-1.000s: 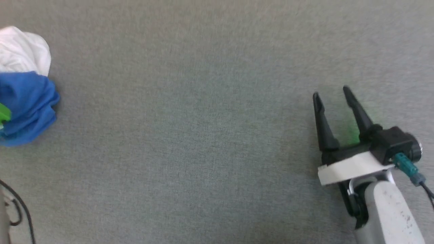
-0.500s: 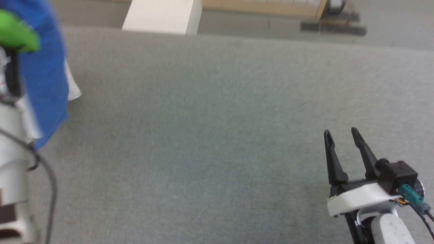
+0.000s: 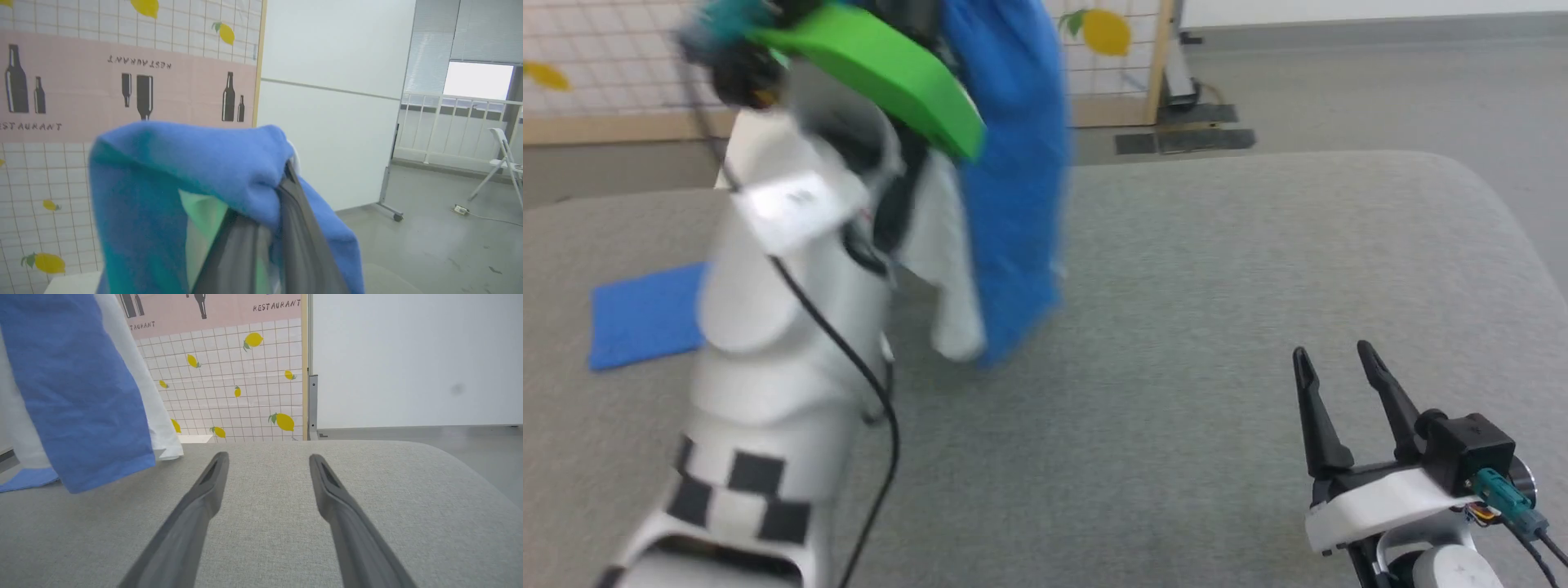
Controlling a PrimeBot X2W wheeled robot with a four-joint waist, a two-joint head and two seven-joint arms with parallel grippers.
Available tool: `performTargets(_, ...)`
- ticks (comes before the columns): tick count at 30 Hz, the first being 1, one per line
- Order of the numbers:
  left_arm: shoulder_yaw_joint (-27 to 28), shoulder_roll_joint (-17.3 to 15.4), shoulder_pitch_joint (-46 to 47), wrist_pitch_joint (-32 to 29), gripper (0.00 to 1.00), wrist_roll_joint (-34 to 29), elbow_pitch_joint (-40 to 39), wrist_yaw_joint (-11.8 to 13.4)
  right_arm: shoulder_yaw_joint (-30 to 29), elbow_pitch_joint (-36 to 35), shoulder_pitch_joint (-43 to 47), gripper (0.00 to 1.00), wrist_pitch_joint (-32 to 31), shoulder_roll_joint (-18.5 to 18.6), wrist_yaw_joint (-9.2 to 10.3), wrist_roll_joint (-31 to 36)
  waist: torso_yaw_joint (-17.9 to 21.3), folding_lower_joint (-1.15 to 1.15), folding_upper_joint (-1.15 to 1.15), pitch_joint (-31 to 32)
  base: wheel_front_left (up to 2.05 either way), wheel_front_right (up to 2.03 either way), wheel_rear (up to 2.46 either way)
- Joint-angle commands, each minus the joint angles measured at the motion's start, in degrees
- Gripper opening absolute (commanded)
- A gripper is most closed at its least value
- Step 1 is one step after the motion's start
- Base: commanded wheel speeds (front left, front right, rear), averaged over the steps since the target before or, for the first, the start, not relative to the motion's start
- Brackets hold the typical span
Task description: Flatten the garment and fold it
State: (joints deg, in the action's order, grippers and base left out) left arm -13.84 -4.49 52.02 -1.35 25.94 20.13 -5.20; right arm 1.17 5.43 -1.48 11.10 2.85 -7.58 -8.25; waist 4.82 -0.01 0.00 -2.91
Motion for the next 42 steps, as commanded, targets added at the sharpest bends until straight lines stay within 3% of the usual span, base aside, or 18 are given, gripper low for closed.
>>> performTargets(1,-1.55,0.42,-3.93,-2.70,0.00,2.13,1.02,-0.50,0.10,-0.38,0.74,1.00,-0.19,0.03,0.09,-0.41,3.43,0.01,0.00,1.54,0.00,0.00,0.00)
performTargets(6,-8.52,1.43,-13.35,-11.48,0.00,7.55,4.69,-0.21,0.23,-0.92,1.10,1.00,-0.58,0.03,0.09,-0.83,4.75,0.01,0.00,0.56,0.00,0.00,0.00)
performTargets(16,-19.88,1.59,-24.27,-23.69,0.00,10.82,14.79,2.77,0.82,-0.50,0.67,1.00,-1.35,0.03,0.09,-1.19,3.46,0.01,0.00,-0.76,0.00,0.00,0.00)
performTargets(17,-20.74,1.59,-24.86,-24.71,0.05,11.14,15.46,3.03,0.95,-0.43,0.64,1.00,-1.42,0.03,0.09,-1.23,3.06,0.01,0.00,-0.72,0.00,0.00,0.00)
performTargets(18,-21.35,1.60,-25.35,-25.51,0.42,11.60,15.78,3.14,1.01,-0.35,0.61,1.00,-1.46,0.03,0.09,-1.27,2.69,0.01,0.00,-0.69,0.00,0.00,0.00)
performTargets(19,-21.96,1.60,-25.89,-26.29,1.00,12.27,15.88,3.11,1.11,-0.25,0.56,1.00,-1.53,0.03,0.09,-1.28,2.27,0.01,0.00,-0.65,0.00,0.00,0.00)
performTargets(23,-21.77,1.59,-27.23,-23.85,1.00,13.80,13.65,3.31,1.42,-0.23,0.51,1.00,-1.74,0.03,0.09,-1.35,0.57,0.01,0.00,-0.41,0.00,0.00,0.00)
performTargets(29,-17.50,-0.91,-30.12,-9.79,1.00,12.34,5.83,4.62,1.35,-0.66,0.83,1.00,-2.02,0.03,0.09,-1.10,-1.64,0.01,0.00,-0.16,0.00,0.00,0.00)
performTargets(37,-9.67,-7.18,-38.73,10.86,1.00,7.93,-4.93,10.10,2.00,-0.45,1.89,1.00,-4.61,0.03,0.09,-0.45,-4.09,0.01,0.00,0.62,0.00,0.00,0.00)
performTargets(42,-6.03,-9.29,-42.00,16.00,1.00,3.46,-8.38,12.41,3.08,1.06,2.26,1.00,-10.45,0.03,0.09,0.07,-5.92,0.01,0.00,0.13,0.00,0.00,0.00)
